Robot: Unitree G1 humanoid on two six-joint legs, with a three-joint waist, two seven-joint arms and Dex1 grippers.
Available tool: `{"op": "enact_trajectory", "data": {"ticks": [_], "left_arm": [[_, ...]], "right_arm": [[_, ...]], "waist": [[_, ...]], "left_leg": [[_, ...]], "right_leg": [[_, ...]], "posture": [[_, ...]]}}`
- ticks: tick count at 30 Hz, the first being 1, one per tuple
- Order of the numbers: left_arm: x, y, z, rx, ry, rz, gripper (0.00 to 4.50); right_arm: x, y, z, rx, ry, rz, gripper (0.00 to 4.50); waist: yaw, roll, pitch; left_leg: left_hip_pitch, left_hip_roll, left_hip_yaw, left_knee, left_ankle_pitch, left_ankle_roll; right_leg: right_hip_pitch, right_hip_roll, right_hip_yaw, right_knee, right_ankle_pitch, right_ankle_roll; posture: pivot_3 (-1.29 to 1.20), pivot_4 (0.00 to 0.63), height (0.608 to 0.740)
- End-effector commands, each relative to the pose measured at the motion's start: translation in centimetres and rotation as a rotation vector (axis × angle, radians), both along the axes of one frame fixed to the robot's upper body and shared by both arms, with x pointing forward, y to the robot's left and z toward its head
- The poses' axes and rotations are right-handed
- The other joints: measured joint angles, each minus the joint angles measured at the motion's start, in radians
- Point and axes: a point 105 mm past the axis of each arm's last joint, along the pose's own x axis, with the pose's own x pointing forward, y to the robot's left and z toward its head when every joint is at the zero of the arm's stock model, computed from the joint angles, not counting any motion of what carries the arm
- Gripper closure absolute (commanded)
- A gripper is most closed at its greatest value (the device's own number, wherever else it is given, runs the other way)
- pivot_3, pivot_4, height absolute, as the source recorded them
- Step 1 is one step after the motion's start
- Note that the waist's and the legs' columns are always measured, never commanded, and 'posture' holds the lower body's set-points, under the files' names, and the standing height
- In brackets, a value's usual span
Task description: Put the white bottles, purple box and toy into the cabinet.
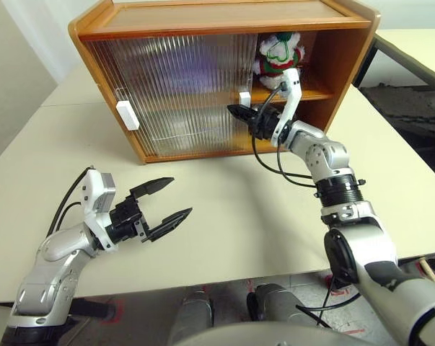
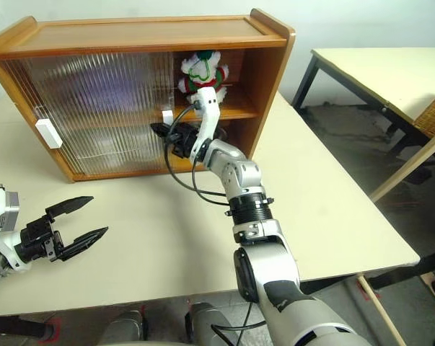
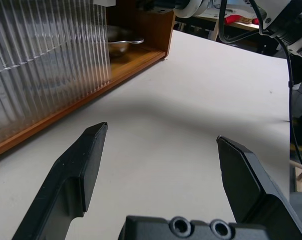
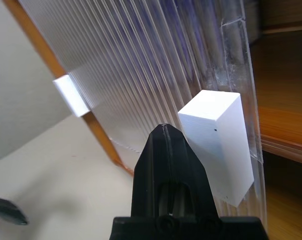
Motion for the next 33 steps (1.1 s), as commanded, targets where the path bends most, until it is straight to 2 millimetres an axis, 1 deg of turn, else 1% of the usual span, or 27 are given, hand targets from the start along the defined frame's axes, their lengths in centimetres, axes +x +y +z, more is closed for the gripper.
{"op": "enact_trajectory", "data": {"ticks": [1,4,7,9,12,17,21,24,27,33], "left_arm": [[0.1,-0.2,0.0,0.009,-0.003,-0.012,0.0],[0.2,-0.2,0.0,0.009,-0.005,-0.014,0.0],[0.2,-0.3,-0.1,0.008,-0.006,-0.017,0.0],[0.2,-0.3,-0.1,0.007,-0.005,-0.02,0.0],[0.2,-0.3,-0.1,0.005,-0.004,-0.02,0.0],[0.3,-0.2,-0.1,0.007,-0.001,-0.023,0.0],[0.3,-0.1,-0.1,0.011,-0.002,-0.026,0.0],[0.3,0.0,-0.1,0.013,-0.002,-0.026,0.0],[0.2,0.0,-0.1,0.014,-0.001,-0.028,0.0],[0.5,0.0,-0.1,0.014,-0.004,-0.033,0.0]], "right_arm": [[0.9,-2.0,1.1,-0.013,-0.042,-0.1,4.47],[1.0,-2.3,1.3,-0.013,-0.048,-0.114,4.47],[1.3,-3.9,1.5,-0.032,-0.061,-0.176,4.47],[1.6,-5.1,1.3,-0.048,-0.063,-0.214,4.47],[2.2,-7.2,1.5,-0.059,-0.067,-0.284,4.47],[2.7,-9.4,1.8,-0.09,-0.084,-0.337,4.47],[2.9,-10.6,2.0,-0.115,-0.097,-0.37,4.47],[2.9,-11.3,2.1,-0.121,-0.099,-0.39,4.47],[2.8,-11.7,2.0,-0.13,-0.098,-0.403,4.47],[2.9,-13.7,1.2,-0.198,-0.106,-0.466,4.47]], "waist": [[0.0,0.0,0.0],[-0.001,0.0,0.0],[-0.001,0.0,0.0],[0.001,0.0,0.0],[0.003,0.0,0.0],[0.005,0.0,0.0],[0.002,0.0,0.0],[-0.001,0.0,0.0],[0.001,0.001,0.0],[0.002,0.001,0.0]], "left_leg": [[0.0,0.0,0.0,0.002,0.0,0.0],[0.0,0.0,0.0,0.006,0.0,0.001],[-0.001,-0.001,0.0,0.007,0.001,0.001],[-0.001,-0.001,0.0,0.007,0.001,0.001],[-0.001,-0.001,0.0,0.007,0.001,0.001],[-0.002,-0.003,0.0,0.009,0.001,0.001],[-0.002,-0.005,0.0,0.009,0.001,0.001],[-0.003,-0.005,0.0,0.008,0.001,0.001],[-0.004,-0.005,-0.001,0.007,0.001,0.001],[-0.006,-0.005,-0.001,0.009,0.001,0.001]], "right_leg": [[0.0,0.0,0.0,0.0,0.001,-0.001],[0.001,0.0,0.0,0.0,0.003,0.001],[0.0,0.0,0.001,0.0,0.004,0.003],[0.0,0.0,0.001,0.0,0.007,-0.002],[0.0,0.0,0.001,0.0,0.007,-0.002],[0.0,-0.002,0.001,0.0,0.007,-0.001],[0.0,-0.003,0.003,0.0,0.008,0.002],[-0.002,-0.002,0.003,0.0,0.007,0.009],[-0.003,-0.002,0.002,0.0,0.007,0.01],[-0.004,-0.003,0.003,0.0,0.008,0.011]], "posture": [[-0.13,0.032,0.74],[-0.13,0.03,0.74],[-0.13,0.031,0.74],[-0.14,0.03,0.74],[-0.14,0.03,0.74],[-0.15,0.031,0.74],[-0.15,0.028,0.74],[-0.15,0.025,0.74],[-0.15,0.022,0.74],[-0.15,0.017,0.74]]}}
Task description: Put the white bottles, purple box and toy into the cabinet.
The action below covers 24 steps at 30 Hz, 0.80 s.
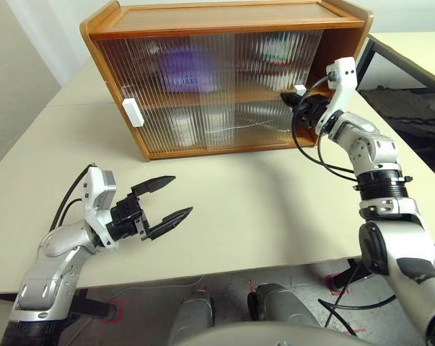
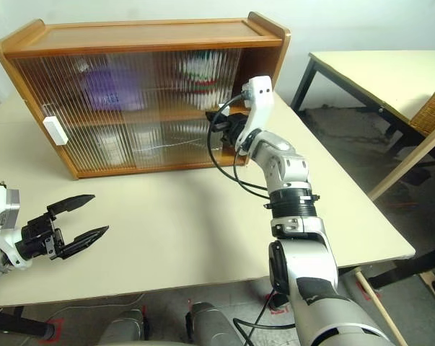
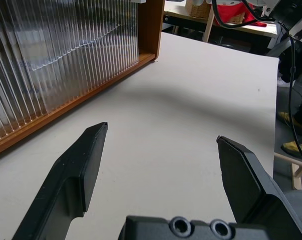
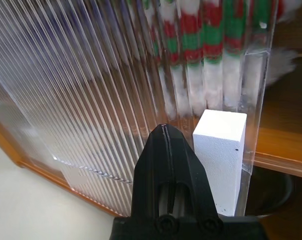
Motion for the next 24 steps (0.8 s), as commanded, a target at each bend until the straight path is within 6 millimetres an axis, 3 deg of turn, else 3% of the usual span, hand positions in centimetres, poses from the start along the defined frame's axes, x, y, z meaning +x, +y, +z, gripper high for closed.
{"op": "enact_trajectory", "data": {"ticks": [1,16,24], "left_arm": [[0.1,0.0,-0.3,0.015,0.006,-0.006,0.0],[0.3,0.1,-0.3,0.019,0.011,-0.014,0.0],[0.3,0.1,-0.3,0.018,0.012,-0.01,0.0]], "right_arm": [[0.4,-3.5,0.1,-0.024,-0.027,-0.145,4.47],[0.6,-6.3,0.4,-0.046,-0.026,-0.246,4.47],[0.1,-4.9,0.7,0.006,-0.024,-0.167,4.47]], "waist": [[-0.001,0.0,0.0],[-0.023,0.001,-0.001],[-0.023,0.001,-0.001]], "left_leg": [[0.0,0.0,0.0,0.0,0.0,0.0],[0.0,0.0,0.0,-0.001,0.002,0.003],[0.0,-0.001,0.0,-0.001,0.003,0.005]], "right_leg": [[0.0,0.0,0.0,0.0,0.0,0.0],[0.0,0.001,0.001,0.0,0.0,0.002],[0.0,0.0,0.001,-0.002,0.001,0.003]], "posture": [[-0.15,0.017,0.74],[-0.16,0.017,0.74],[-0.16,0.017,0.74]]}}
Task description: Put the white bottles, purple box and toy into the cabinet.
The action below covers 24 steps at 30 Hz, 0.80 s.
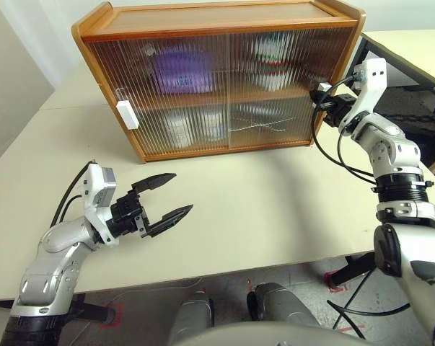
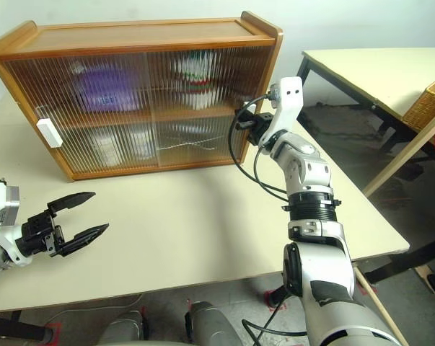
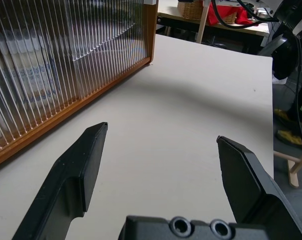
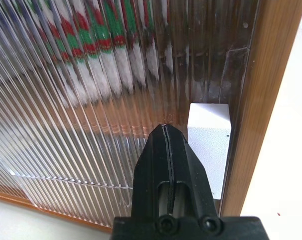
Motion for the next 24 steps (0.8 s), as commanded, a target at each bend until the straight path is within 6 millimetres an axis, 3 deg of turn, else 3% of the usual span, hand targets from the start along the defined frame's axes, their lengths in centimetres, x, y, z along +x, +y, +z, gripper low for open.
{"op": "enact_trajectory", "data": {"ticks": [1,3,7,9,13,16,19,20,24], "left_arm": [[0.0,0.2,-0.5,0.016,0.021,0.003,0.0],[-0.1,0.2,-0.6,0.017,0.024,0.006,0.0],[-0.2,0.3,-0.7,0.018,0.035,0.011,0.0],[-0.3,0.3,-0.7,0.016,0.033,0.012,0.0],[-0.8,1.2,-0.9,0.013,0.049,0.05,0.0],[-1.5,3.1,-1.1,0.022,0.064,0.123,0.0],[-1.1,7.3,-2.8,0.051,0.189,0.416,0.0],[-1.2,8.5,-3.0,0.052,0.2,0.494,0.0],[-1.6,12.0,-2.6,0.052,0.182,0.735,0.0]], "right_arm": [[-0.5,0.7,0.9,0.056,-0.004,0.078,4.47],[-1.4,2.2,0.5,0.054,0.021,0.196,4.47],[-2.5,3.3,-0.7,0.009,0.057,0.289,4.31],[-2.7,3.5,-0.9,0.012,0.063,0.305,3.88],[-6.0,5.5,-0.9,0.149,0.061,0.566,2.51],[-8.2,4.4,-2.6,0.166,0.083,0.676,1.35],[-9.1,2.2,-4.1,0.185,0.146,0.68,0.2],[-9.4,1.3,-4.7,0.173,0.183,0.681,0.03],[-9.9,-2.7,-6.1,0.157,0.265,0.604,0.03]], "waist": [[0.0,0.0,0.0],[-0.002,0.0,0.0],[-0.004,0.001,-0.001],[-0.004,0.001,-0.001],[-0.003,0.001,-0.001],[0.0,0.0,-0.001],[0.007,0.002,0.0],[0.01,0.003,0.0],[0.023,0.0,0.006]], "left_leg": [[0.0,0.0,0.0,0.0,0.0,0.0],[0.0,0.0,0.0,-0.001,0.0,0.0],[0.0,0.001,0.0,-0.002,0.0,0.0],[0.0,0.001,0.0,-0.002,0.0,0.0],[-0.001,0.001,0.0,-0.003,0.0,0.0],[-0.001,0.0,0.0,-0.003,-0.001,-0.001],[0.0,-0.001,0.0,-0.002,-0.001,-0.003],[0.001,-0.001,0.001,-0.002,-0.001,-0.003],[0.007,-0.002,0.001,-0.002,0.0,-0.007]], "right_leg": [[0.0,0.0,0.0,0.0,0.0,0.0],[-0.001,0.0,0.0,0.0,0.0,0.0],[-0.001,0.002,-0.001,0.0,-0.004,-0.002],[-0.001,0.002,-0.001,0.0,-0.004,-0.002],[-0.001,0.002,-0.001,0.0,-0.002,0.001],[0.001,0.003,-0.001,0.0,-0.008,0.003],[0.003,0.003,-0.001,0.0,-0.016,0.003],[0.004,0.003,0.0,0.0,-0.016,0.003],[0.011,0.001,0.001,0.0,-0.016,0.003]], "posture": [[-0.16,0.017,0.74],[-0.16,0.019,0.74],[-0.15,0.02,0.74],[-0.15,0.02,0.74],[-0.14,0.024,0.74],[-0.13,0.03,0.74],[-0.1,0.046,0.74],[-0.09,0.054,0.74],[-0.07,0.073,0.74]]}}
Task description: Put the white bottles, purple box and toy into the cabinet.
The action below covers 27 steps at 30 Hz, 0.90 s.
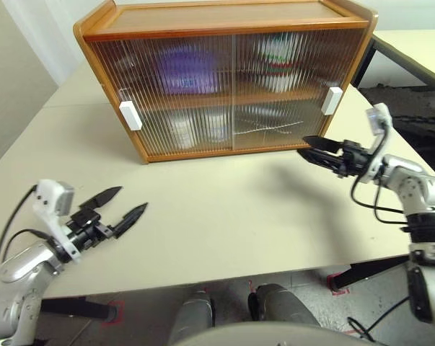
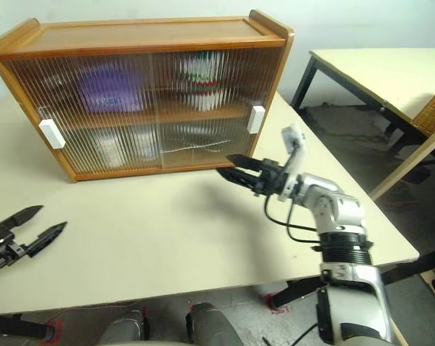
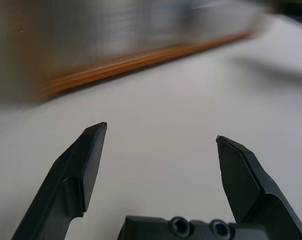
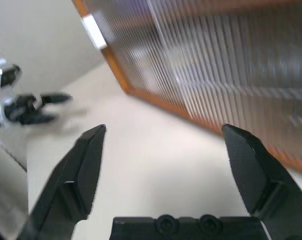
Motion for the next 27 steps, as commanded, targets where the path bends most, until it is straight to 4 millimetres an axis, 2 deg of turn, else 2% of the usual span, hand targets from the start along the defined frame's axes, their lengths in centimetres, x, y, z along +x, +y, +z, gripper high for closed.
{"op": "enact_trajectory", "data": {"ticks": [1,4,6,9,12,15,18,21,23,27], "left_arm": [[-0.6,2.8,-0.2,0.03,0.004,0.191,0.0],[-0.9,4.2,0.0,0.081,-0.019,0.298,0.0],[-0.8,5.2,0.5,0.097,-0.059,0.37,0.0],[-0.1,6.7,2.0,0.011,-0.16,0.496,0.0],[0.3,7.7,2.3,0.005,-0.179,0.57,0.0],[0.6,7.9,2.5,0.037,-0.179,0.567,0.0],[0.4,8.1,3.0,0.064,-0.181,0.58,0.0],[0.0,8.2,3.1,0.069,-0.186,0.604,0.0],[-0.1,8.4,3.0,0.101,-0.181,0.618,0.0],[0.5,7.9,2.9,0.08,-0.196,0.615,0.0]], "right_arm": [[0.0,-3.2,-1.1,-0.008,0.039,-0.076,0.03],[0.8,-6.8,-2.8,-0.09,0.044,-0.243,0.03],[1.0,-8.5,-3.5,-0.145,0.027,-0.319,0.03],[1.9,-9.8,-2.3,-0.062,-0.075,-0.423,0.03],[2.3,-10.7,-1.5,0.018,-0.178,-0.504,0.03],[2.0,-11.9,-2.3,0.032,-0.196,-0.587,0.03],[0.8,-12.7,-4.1,0.044,-0.184,-0.623,0.03],[-0.5,-13.0,-6.1,-0.055,-0.161,-0.592,0.03],[-0.6,-13.2,-5.8,-0.083,-0.196,-0.586,0.03],[-0.6,-13.8,-3.7,-0.056,-0.321,-0.612,0.03]], "waist": [[0.007,-0.001,0.004],[0.014,-0.002,0.015],[0.02,-0.001,0.025],[0.028,0.002,0.038],[0.031,0.003,0.042],[0.036,-0.002,0.047],[0.042,-0.007,0.052],[0.049,-0.007,0.052],[0.049,-0.007,0.053],[0.049,-0.007,0.053]], "left_leg": [[0.001,0.0,0.0,0.0,0.0,-0.001],[0.003,-0.001,-0.001,0.0,0.0,-0.004],[0.004,0.0,-0.002,-0.001,0.0,-0.006],[0.004,0.001,-0.002,-0.001,-0.001,-0.007],[0.003,0.003,0.0,-0.003,0.0,-0.007],[0.005,0.002,0.0,-0.009,0.0,-0.007],[0.005,0.002,0.001,-0.014,0.0,-0.007],[0.005,0.002,0.001,-0.015,-0.001,-0.008],[0.005,0.002,0.001,-0.016,-0.002,-0.008],[0.01,0.002,0.004,-0.016,-0.002,-0.008]], "right_leg": [[0.001,0.0,0.0,0.0,0.0,0.0],[0.003,-0.001,0.002,0.0,0.0,0.0],[0.003,-0.001,0.002,0.0,0.0,-0.001],[0.002,-0.001,0.002,0.001,0.001,-0.002],[-0.001,0.0,0.003,0.002,0.002,-0.004],[0.0,0.0,0.004,0.001,0.006,-0.012],[0.0,0.0,0.006,0.0,0.006,-0.006],[0.0,0.0,0.006,-0.001,0.004,-0.004],[0.0,0.0,0.006,-0.001,0.003,-0.003],[0.004,0.0,0.009,-0.001,0.003,-0.003]], "posture": [[-0.07,0.076,0.74],[-0.05,0.094,0.74],[-0.05,0.099,0.74],[-0.07,0.116,0.74],[-0.07,0.122,0.74],[-0.06,0.129,0.74],[-0.03,0.118,0.74],[-0.02,0.107,0.74],[-0.03,0.102,0.74],[-0.05,0.097,0.74]]}}
